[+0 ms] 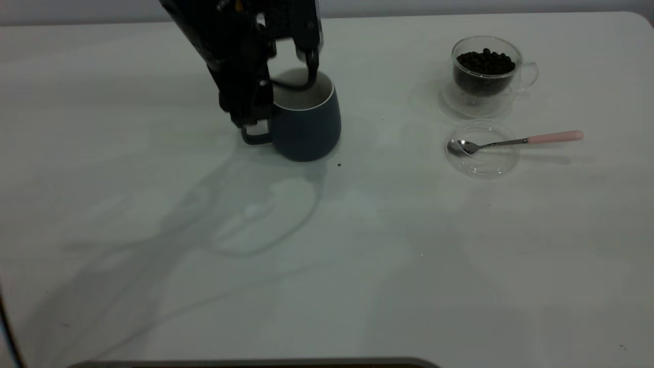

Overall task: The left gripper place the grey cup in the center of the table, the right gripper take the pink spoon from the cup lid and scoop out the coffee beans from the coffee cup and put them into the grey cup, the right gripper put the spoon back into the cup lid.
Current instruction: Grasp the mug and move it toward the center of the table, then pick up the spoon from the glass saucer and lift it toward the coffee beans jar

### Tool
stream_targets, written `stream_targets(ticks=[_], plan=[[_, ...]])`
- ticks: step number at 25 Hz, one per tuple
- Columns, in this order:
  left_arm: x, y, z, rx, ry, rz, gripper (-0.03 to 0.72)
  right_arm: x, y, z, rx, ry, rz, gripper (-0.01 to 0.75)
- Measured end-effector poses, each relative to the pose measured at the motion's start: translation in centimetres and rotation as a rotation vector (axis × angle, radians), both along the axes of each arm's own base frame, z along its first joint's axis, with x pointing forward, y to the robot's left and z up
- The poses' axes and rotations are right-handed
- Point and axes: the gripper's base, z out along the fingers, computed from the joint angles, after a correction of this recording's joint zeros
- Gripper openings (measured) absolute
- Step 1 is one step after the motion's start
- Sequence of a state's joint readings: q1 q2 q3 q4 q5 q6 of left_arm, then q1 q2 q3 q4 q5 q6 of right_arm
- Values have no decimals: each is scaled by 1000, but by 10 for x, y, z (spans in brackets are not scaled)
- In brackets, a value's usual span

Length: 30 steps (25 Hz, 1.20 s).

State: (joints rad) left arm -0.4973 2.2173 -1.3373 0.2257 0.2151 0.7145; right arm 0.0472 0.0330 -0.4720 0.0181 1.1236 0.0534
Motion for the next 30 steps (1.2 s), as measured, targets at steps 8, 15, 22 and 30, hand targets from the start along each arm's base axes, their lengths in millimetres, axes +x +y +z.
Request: stream_targets(ticks=[8, 15, 22, 30], plan=[[-38, 30, 144, -33, 32, 322, 569, 0, 0, 0, 0, 0, 0, 537], [-123, 81, 266, -112, 18, 581, 569, 0, 0, 0, 0, 0, 0, 537], [-204, 125, 336, -304, -107, 670, 569, 0, 0, 0, 0, 0, 0, 537], [-280, 151, 326, -520, -50, 676, 569, 0, 0, 0, 0, 0, 0, 537]])
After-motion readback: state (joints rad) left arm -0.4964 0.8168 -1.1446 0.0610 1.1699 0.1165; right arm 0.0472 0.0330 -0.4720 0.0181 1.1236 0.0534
